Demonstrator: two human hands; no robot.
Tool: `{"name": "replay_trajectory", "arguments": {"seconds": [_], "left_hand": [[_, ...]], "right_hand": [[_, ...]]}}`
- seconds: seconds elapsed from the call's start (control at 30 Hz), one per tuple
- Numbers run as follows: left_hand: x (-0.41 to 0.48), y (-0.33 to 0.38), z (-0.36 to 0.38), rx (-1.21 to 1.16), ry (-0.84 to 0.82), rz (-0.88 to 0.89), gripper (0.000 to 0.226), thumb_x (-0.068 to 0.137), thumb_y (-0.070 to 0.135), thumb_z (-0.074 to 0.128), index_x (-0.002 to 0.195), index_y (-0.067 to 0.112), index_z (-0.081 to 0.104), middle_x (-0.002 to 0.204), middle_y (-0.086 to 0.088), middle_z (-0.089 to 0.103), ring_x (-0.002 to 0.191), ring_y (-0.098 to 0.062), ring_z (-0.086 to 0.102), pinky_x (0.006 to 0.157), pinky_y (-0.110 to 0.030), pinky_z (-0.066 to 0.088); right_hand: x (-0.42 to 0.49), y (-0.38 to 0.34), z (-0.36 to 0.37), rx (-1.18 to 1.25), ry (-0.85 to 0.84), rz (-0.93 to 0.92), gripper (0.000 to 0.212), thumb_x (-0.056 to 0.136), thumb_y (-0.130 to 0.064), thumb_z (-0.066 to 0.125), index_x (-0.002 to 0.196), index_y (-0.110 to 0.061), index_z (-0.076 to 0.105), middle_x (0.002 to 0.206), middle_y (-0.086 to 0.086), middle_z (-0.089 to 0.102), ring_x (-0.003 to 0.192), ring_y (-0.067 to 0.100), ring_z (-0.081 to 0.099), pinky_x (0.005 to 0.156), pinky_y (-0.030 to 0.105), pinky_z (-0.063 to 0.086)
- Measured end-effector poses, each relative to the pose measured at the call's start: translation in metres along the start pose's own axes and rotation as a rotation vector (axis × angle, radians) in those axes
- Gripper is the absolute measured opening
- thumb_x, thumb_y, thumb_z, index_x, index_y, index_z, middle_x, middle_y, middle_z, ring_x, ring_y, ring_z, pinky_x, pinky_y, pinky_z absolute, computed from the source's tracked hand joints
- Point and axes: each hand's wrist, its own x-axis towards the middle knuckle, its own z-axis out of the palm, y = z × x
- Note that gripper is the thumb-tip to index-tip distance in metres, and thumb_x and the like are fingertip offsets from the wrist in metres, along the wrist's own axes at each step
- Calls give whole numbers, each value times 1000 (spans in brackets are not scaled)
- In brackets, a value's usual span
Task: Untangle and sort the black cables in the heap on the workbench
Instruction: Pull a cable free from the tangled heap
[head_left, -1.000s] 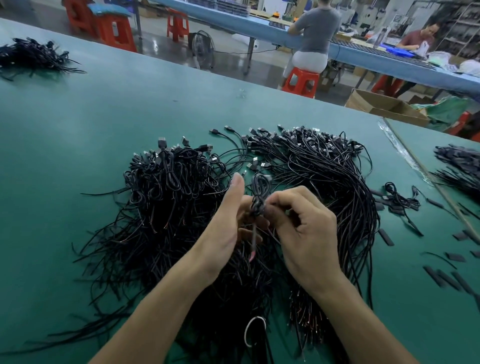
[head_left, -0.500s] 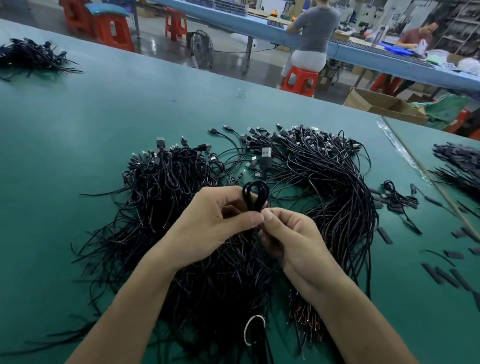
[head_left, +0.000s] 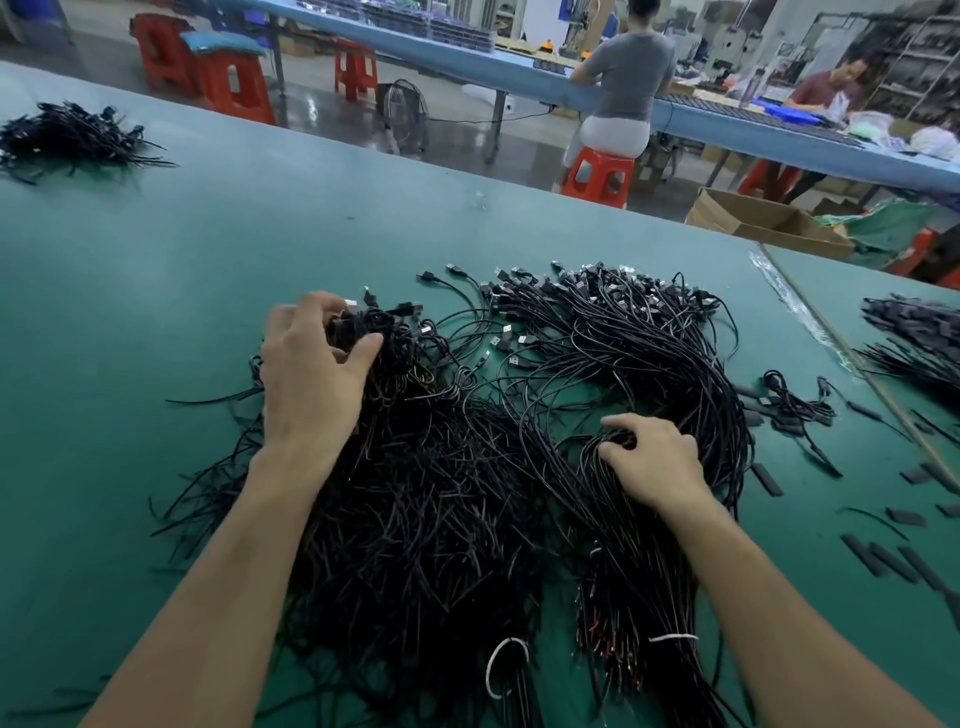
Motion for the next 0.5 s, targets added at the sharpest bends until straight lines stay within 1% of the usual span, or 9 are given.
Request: {"name": "replay_trajectory", "arguments": {"seconds": [0.07, 0.13, 0.17, 0.2, 0.27, 0.3, 0.37, 0.43, 0.5], "left_hand": [[2, -5, 4, 60, -11, -10, 30, 90, 31, 72, 115, 19, 62, 112, 2, 44, 81, -16, 60, 78, -33, 49], [-1, -6, 6, 167, 26, 21, 27, 90, 34, 71, 112, 19, 67, 115, -5, 47, 100, -26, 55, 72, -35, 45], [-5, -4, 6, 215, 66, 69, 25, 90, 33, 71, 110, 19, 69, 114, -8, 49, 102, -28, 52, 71, -37, 45], [-9, 1, 6, 238, 106, 143, 23, 89, 32, 72, 108, 18, 71, 110, -9, 52, 99, -29, 51, 72, -38, 45], [-17, 14, 6, 205, 92, 314, 17, 88, 28, 74, 101, 17, 73, 94, -4, 60, 86, -23, 56, 72, -33, 45], [-22, 21, 7, 149, 4, 376, 15, 87, 26, 74, 98, 17, 72, 85, 2, 61, 77, -16, 57, 70, -29, 47], [-33, 34, 13, 19, -265, 409, 21, 86, 25, 74, 106, 22, 69, 78, 16, 59, 69, 1, 54, 69, -24, 52], [-44, 41, 20, -82, -501, 353, 40, 85, 23, 75, 122, 29, 61, 83, 20, 59, 77, 7, 56, 77, -22, 53], [-51, 44, 27, -135, -668, 288, 60, 84, 20, 78, 135, 35, 50, 95, 18, 61, 91, 5, 58, 87, -25, 54]], "right_hand": [[2, 1, 1, 113, 54, 8, 31, 97, -31, 57, 127, -29, 65, 124, 5, 64, 120, 30, 52, 101, 40, 42], [1, -1, 0, 264, 142, -7, 25, 96, -24, 60, 119, -21, 70, 96, -3, 68, 95, 21, 62, 85, 34, 48], [0, -3, 0, 306, 187, -35, 22, 97, -22, 60, 116, -19, 71, 88, -6, 66, 80, 16, 62, 77, 31, 49], [-2, -6, 0, 333, 242, -75, 20, 98, -19, 58, 114, -18, 70, 85, -6, 67, 72, 14, 61, 72, 31, 49], [-7, -15, -1, 444, 330, -150, 18, 101, -15, 53, 114, -21, 65, 87, -4, 68, 67, 10, 60, 63, 28, 49], [-10, -21, -2, 549, 325, -157, 20, 102, -13, 51, 116, -23, 61, 85, -4, 67, 63, 5, 59, 58, 23, 47], [-14, -32, -6, 859, 190, -60, 23, 104, -9, 45, 120, -21, 55, 79, 0, 63, 59, 3, 58, 53, 20, 46], [-22, -43, -13, 1158, 29, 108, 22, 104, -5, 39, 119, -13, 53, 70, 1, 54, 51, 7, 54, 45, 20, 42], [-35, -51, -21, 1231, -13, 130, 22, 105, -6, 38, 117, -9, 55, 66, -1, 46, 46, 6, 43, 40, 18, 33]]}}
